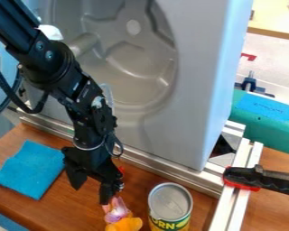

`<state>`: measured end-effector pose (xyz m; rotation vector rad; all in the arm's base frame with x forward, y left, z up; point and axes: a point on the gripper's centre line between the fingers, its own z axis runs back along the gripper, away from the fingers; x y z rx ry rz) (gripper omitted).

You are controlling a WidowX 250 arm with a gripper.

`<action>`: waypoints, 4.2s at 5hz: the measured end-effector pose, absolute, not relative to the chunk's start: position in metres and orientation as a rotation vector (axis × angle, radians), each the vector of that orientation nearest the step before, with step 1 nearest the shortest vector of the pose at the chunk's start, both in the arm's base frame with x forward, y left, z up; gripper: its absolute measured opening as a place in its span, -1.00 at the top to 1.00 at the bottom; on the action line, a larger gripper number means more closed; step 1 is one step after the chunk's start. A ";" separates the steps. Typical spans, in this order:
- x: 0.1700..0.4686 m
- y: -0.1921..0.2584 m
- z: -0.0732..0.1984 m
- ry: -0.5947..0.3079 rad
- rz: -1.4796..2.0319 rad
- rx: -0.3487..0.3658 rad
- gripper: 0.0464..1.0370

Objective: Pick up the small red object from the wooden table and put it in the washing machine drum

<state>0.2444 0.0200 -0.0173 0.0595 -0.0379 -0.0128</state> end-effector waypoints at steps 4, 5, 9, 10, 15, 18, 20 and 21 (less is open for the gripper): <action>0.258 0.031 -0.023 -0.216 0.025 0.078 -0.93; 0.265 0.033 -0.026 -0.217 0.049 0.058 -0.93; 0.295 0.032 -0.059 -0.153 0.067 0.017 -0.93; 0.299 0.030 -0.073 -0.129 0.062 0.004 -0.93; 0.277 0.046 -0.006 -0.284 0.179 0.078 -0.52; 0.345 0.059 0.072 -0.575 0.245 -0.012 -0.52; 0.391 0.077 0.081 -0.602 0.264 -0.014 -0.52; 0.417 0.093 0.061 -0.582 0.324 0.032 -0.52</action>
